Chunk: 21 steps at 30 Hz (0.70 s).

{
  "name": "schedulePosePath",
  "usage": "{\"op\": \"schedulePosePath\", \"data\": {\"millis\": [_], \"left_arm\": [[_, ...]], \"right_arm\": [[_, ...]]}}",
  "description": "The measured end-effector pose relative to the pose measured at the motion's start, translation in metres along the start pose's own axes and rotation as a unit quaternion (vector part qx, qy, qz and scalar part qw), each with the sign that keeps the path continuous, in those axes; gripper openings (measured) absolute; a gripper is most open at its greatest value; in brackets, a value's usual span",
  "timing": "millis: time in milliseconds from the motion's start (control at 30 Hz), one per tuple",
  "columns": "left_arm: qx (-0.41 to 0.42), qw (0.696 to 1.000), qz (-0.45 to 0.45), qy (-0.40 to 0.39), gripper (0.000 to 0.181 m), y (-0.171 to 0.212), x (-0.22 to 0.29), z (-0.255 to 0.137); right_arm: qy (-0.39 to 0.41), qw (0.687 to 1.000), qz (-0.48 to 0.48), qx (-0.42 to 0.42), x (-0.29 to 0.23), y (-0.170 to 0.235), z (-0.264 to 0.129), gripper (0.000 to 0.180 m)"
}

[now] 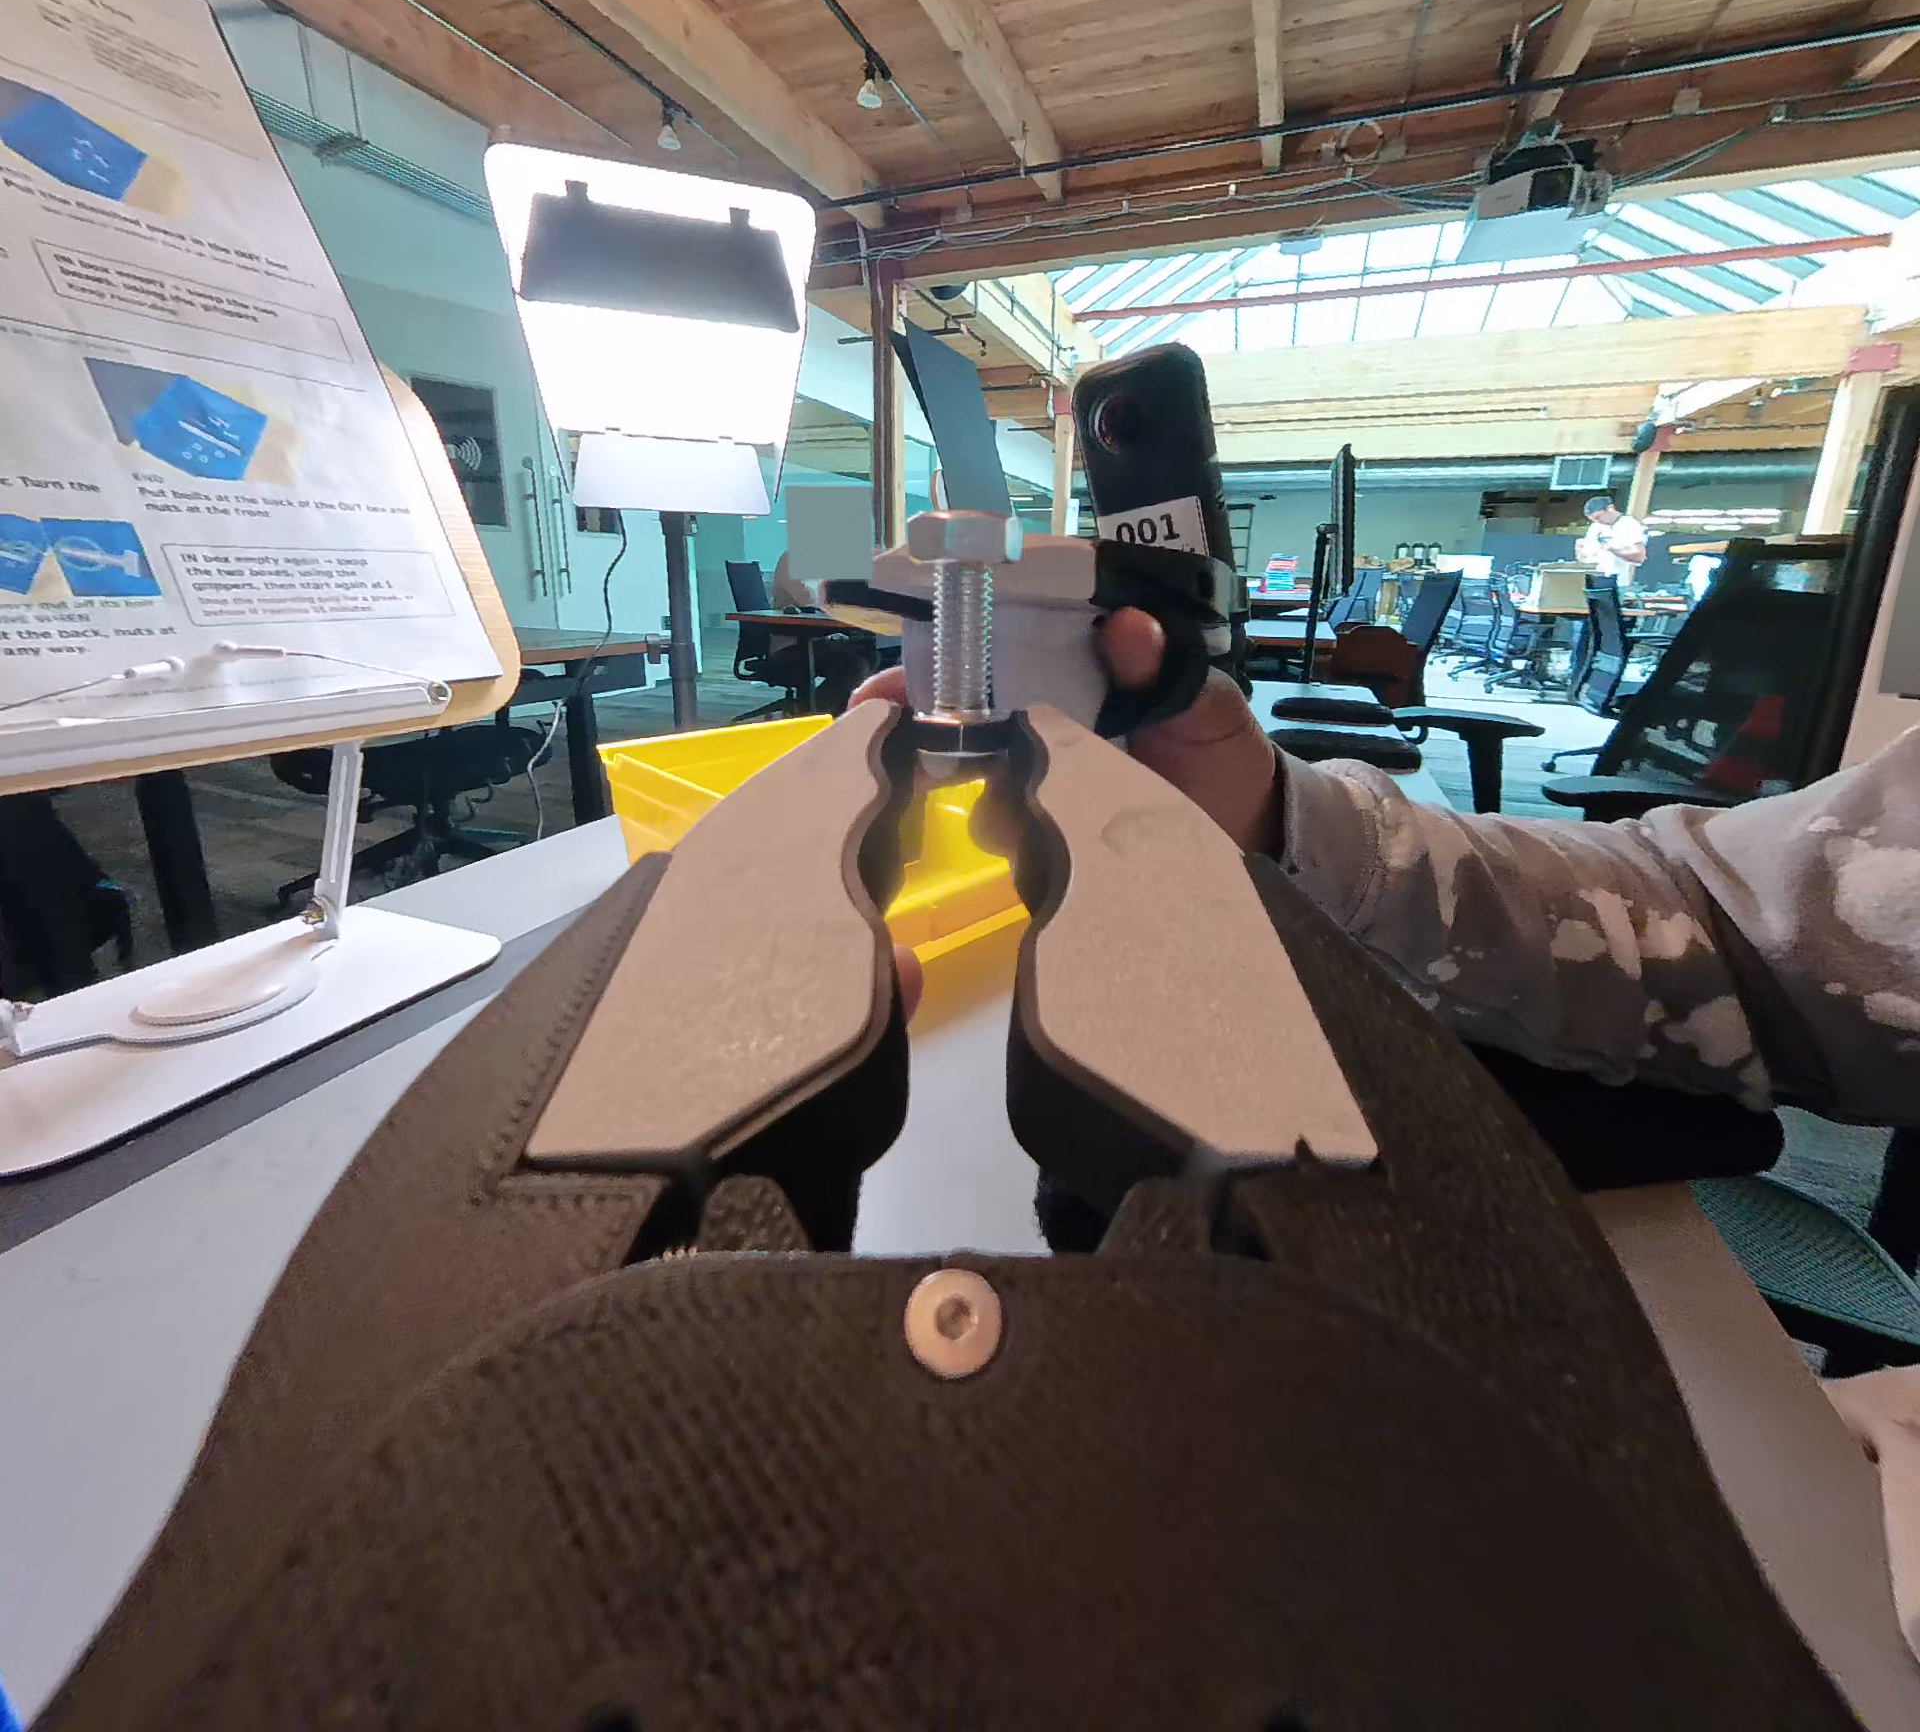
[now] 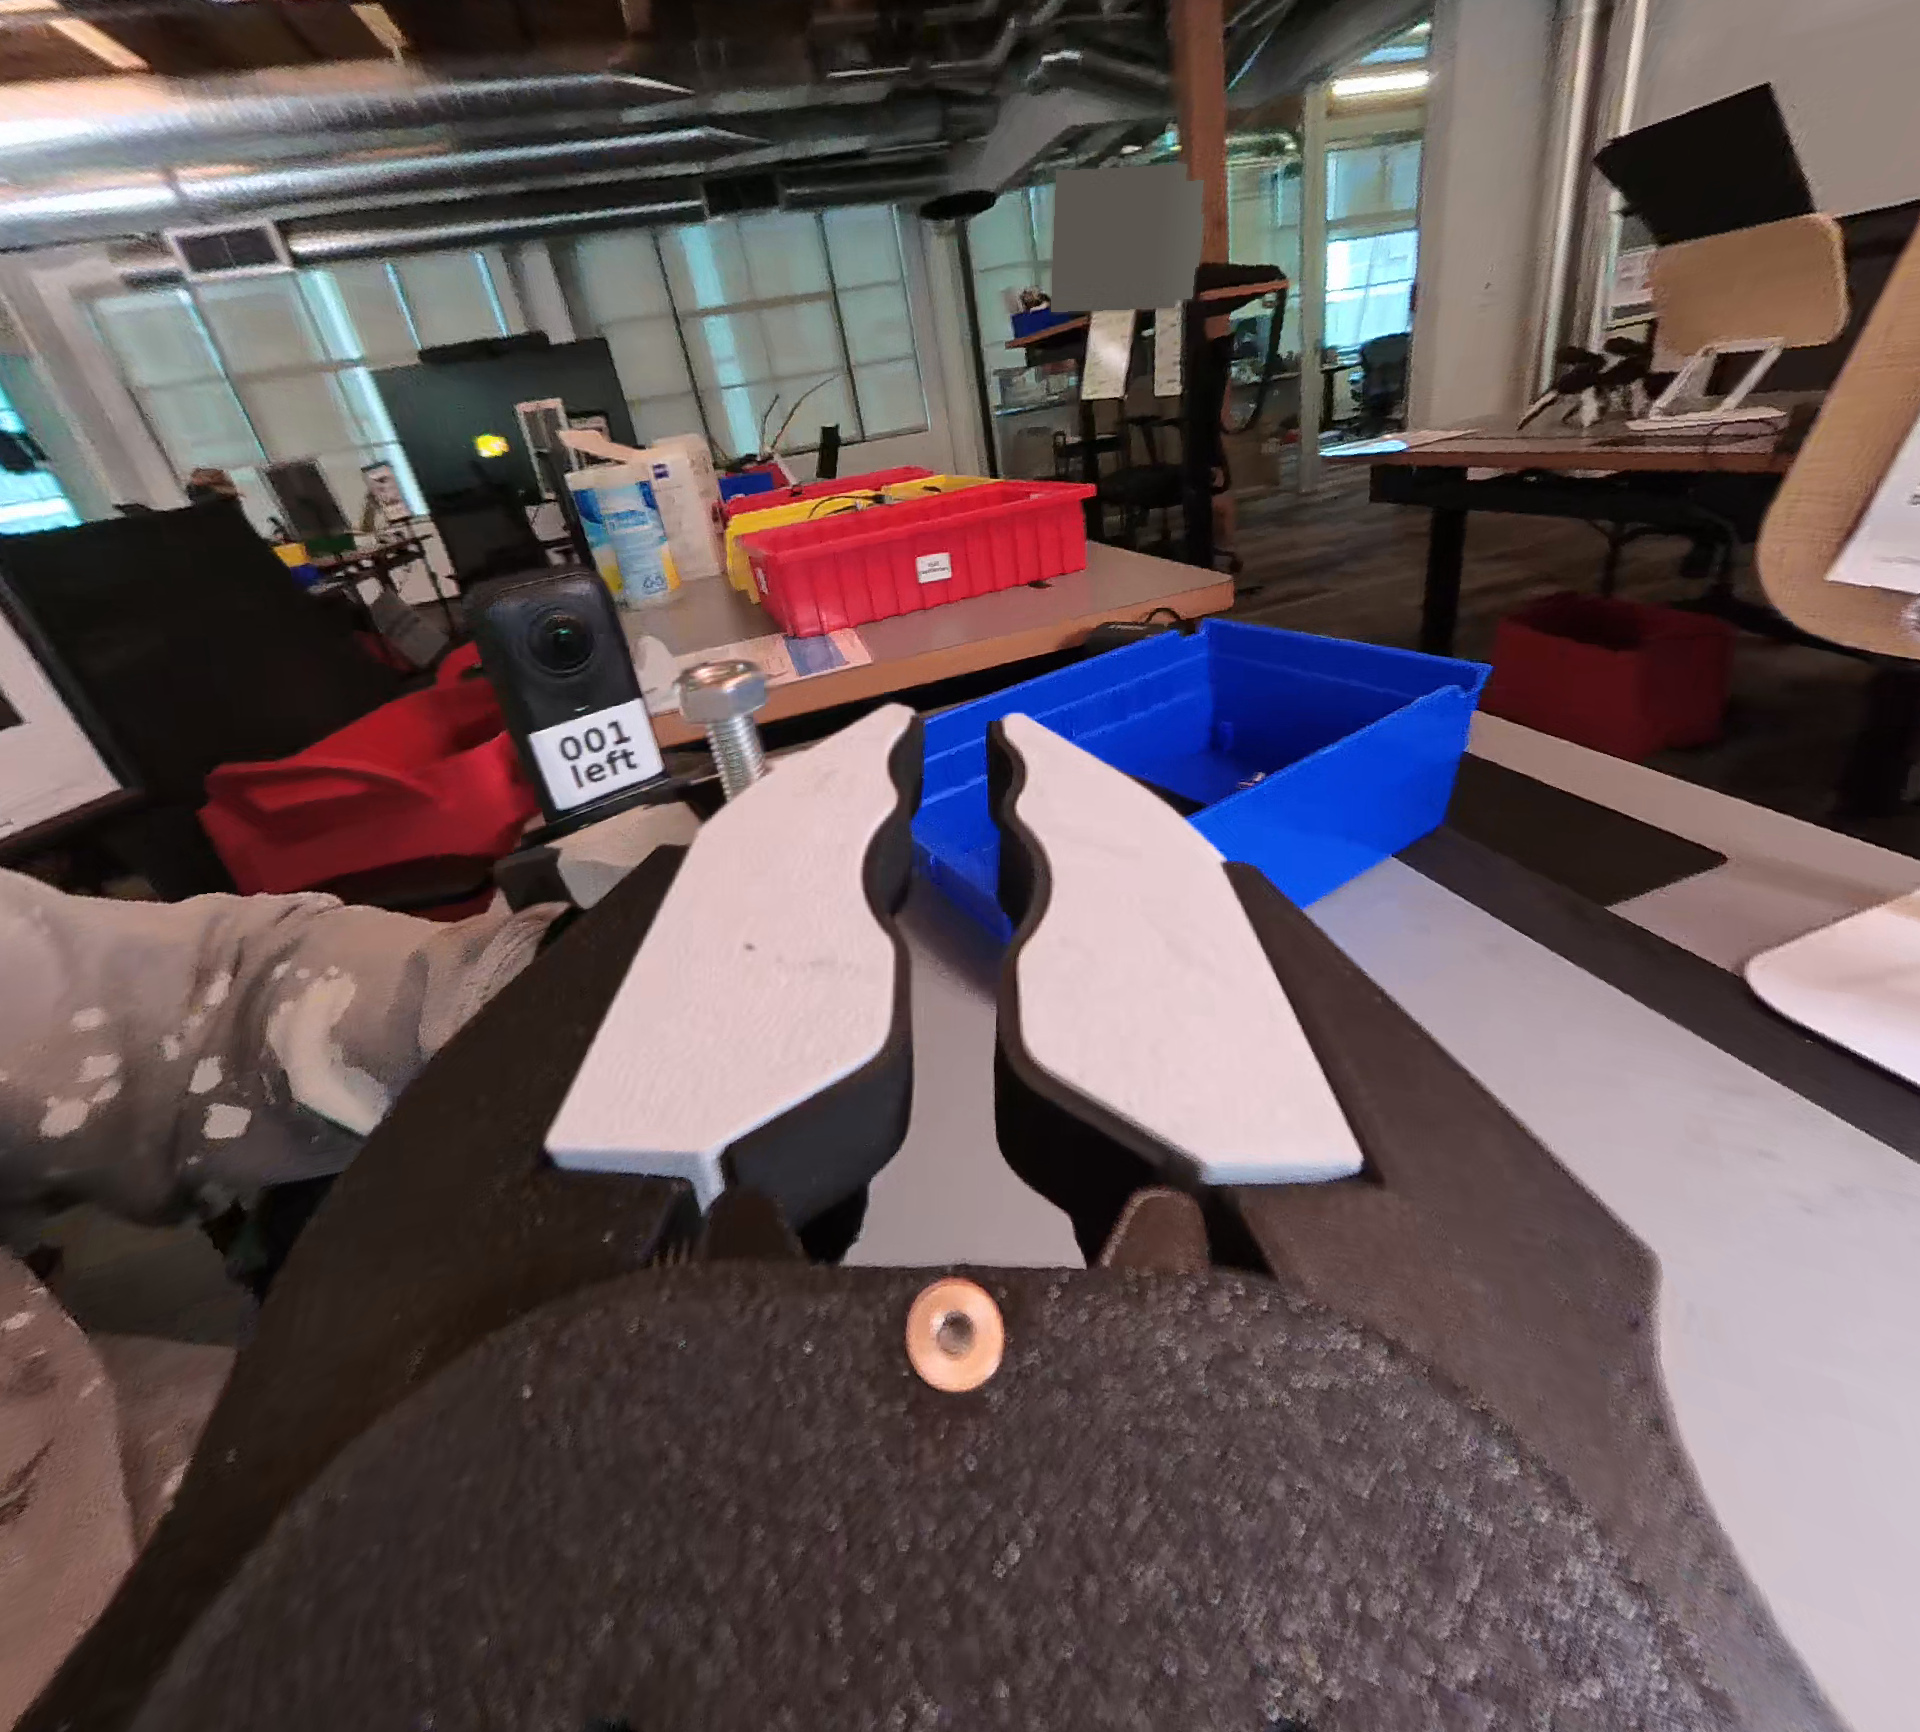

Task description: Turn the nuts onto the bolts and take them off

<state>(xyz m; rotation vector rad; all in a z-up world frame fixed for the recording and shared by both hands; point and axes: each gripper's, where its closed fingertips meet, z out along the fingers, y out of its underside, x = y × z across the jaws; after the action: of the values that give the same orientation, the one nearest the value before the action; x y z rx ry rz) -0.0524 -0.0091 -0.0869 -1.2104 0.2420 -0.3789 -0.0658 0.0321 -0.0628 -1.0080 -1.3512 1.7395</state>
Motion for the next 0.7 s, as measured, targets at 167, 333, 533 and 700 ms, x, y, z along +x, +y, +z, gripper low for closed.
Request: {"op": "schedulePosePath", "data": {"millis": [167,333,533,700], "left_arm": [[-0.007,1.000,-0.005,-0.009,0.019,0.004,-0.004,0.000],[0.005,1.000,-0.009,0.007,0.018,-0.002,0.003,0.000],[0.000,1.000,-0.011,-0.003,0.018,0.001,-0.002,0.000],[0.005,1.000,-0.012,0.014,0.018,-0.002,0.005,0.000]], "right_arm": [[-0.061,0.998,-0.023,-0.013,-0.031,0.003,0.005,0.032],[-0.003,0.999,-0.031,-0.006,-0.012,0.003,0.006,0.004],[-0.053,0.998,-0.041,-0.008,-0.032,0.003,0.006,0.028],[-0.013,0.999,-0.033,0.000,-0.019,0.000,0.006,0.007]]}}
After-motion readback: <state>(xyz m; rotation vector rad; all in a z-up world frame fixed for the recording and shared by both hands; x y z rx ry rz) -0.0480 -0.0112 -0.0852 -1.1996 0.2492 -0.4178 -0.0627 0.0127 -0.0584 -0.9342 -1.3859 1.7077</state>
